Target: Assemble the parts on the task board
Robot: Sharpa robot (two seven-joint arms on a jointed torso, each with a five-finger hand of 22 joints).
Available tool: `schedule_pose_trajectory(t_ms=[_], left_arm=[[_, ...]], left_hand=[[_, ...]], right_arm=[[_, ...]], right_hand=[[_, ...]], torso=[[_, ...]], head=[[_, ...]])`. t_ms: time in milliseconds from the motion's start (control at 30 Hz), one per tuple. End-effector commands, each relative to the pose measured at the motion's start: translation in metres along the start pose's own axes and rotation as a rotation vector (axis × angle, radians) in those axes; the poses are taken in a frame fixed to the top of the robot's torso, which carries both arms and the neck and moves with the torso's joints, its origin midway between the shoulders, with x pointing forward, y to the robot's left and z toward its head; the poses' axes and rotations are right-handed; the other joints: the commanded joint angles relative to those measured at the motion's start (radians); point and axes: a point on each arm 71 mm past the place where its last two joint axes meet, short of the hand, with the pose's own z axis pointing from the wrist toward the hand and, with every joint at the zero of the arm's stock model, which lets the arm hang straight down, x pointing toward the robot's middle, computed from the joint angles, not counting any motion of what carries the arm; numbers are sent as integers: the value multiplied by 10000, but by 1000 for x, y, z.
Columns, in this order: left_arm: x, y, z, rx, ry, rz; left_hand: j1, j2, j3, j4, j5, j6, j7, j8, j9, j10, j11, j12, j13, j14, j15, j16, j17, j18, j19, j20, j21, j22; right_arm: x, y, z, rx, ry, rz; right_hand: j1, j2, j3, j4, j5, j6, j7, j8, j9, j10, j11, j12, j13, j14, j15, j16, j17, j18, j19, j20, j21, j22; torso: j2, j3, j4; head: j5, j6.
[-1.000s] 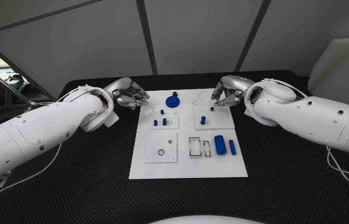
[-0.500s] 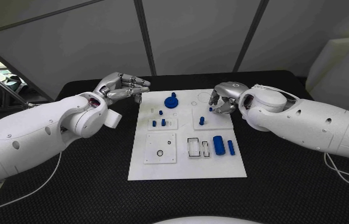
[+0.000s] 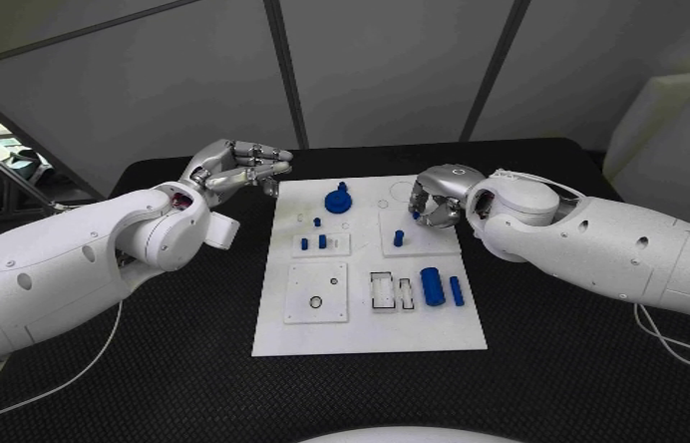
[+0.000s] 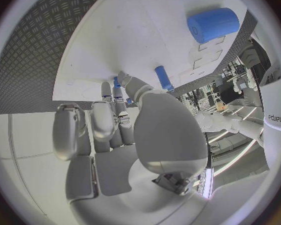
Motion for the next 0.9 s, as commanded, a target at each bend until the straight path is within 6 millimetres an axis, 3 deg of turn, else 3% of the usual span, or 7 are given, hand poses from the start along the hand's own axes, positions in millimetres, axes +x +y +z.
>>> schedule_pose_trajectory(t_ms=[33,433,500,600,900], left_arm=[[1,-3,1,255,65,-338],[1,-2,1,173,115,-360],[1,-2,1,161,121,-361],[1,-2,0,148,110,-357],[-1,-1,1,106,65,-342]], left_hand=[[-11,91,-43,-48,53,56,-17,-30,12,24,4,55,21,-44,-3,-58,-23,-37,-15,-14,-51,-23],[-20,133,-94,-75,62,38,1,-63,18,-17,16,54,61,35,-2,-120,-52,-36,89,-15,-68,-46],[-20,133,-94,-75,62,38,1,-63,18,-17,16,54,61,35,-2,-120,-52,-36,89,-15,-68,-46],[-17,126,-105,-88,64,33,2,-71,19,-27,18,53,69,24,1,-145,-61,-38,100,-14,-75,-50],[-8,125,-126,-119,76,24,13,-90,23,-50,29,52,92,-38,14,-242,-96,-43,85,-9,-122,-72]], right_arm=[[3,1,1,-11,317,-163],[7,2,3,153,638,-281],[7,2,4,192,639,-322],[7,2,4,232,528,-350],[1,3,0,136,-244,-155]], right_hand=[[-3,164,82,-10,43,134,-18,48,22,139,-27,-33,-44,275,-73,78,65,-83,148,-19,123,839],[73,672,409,-176,52,625,-156,122,110,674,-188,-115,-202,283,-209,269,155,-192,372,-157,499,1310],[97,750,564,-246,-165,635,-142,79,108,709,-177,-187,-239,274,-213,286,143,-198,378,-167,519,1336],[72,748,751,-307,-308,627,-132,26,101,708,-172,-239,-282,261,-198,288,105,-198,375,-164,526,1347],[88,754,1102,-464,-219,657,-109,-19,102,726,-156,-245,-341,247,-191,310,74,-219,415,-153,597,1441]], torso=[[0,1,10],[-5,-4,0],[-4,-2,5],[-9,2,5],[-19,8,-2]], head=[[10,-23],[2,-61],[-12,-66],[-38,-70],[-48,-71]])
